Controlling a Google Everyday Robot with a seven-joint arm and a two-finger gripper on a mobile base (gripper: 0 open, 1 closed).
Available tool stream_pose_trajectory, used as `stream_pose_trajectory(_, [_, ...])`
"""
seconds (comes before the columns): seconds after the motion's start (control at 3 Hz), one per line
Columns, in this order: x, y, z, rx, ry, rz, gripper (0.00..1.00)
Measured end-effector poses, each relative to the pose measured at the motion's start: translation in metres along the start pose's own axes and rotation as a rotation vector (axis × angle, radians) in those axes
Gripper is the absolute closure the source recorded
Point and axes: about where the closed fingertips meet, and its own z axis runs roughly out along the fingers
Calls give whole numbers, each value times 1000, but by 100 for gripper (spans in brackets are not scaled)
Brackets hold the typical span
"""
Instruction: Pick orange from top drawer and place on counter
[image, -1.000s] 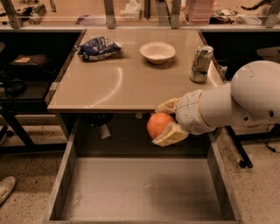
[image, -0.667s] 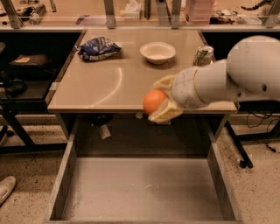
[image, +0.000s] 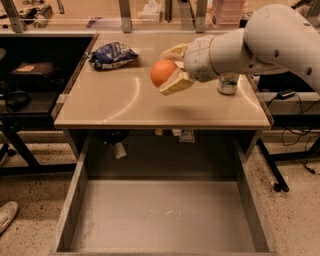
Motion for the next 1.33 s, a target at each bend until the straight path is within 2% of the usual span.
stream_pose_trajectory(0.33, [1,-23,31,2,-92,24,100])
stream_pose_trajectory(0.67, [13,-32,56,-5,-134,69,100])
stream_pose_trajectory(1.0, [42,-27,78,-15,-83,137,100])
stream_pose_trajectory(1.33, [68,-19,86,-17,-5,185,100])
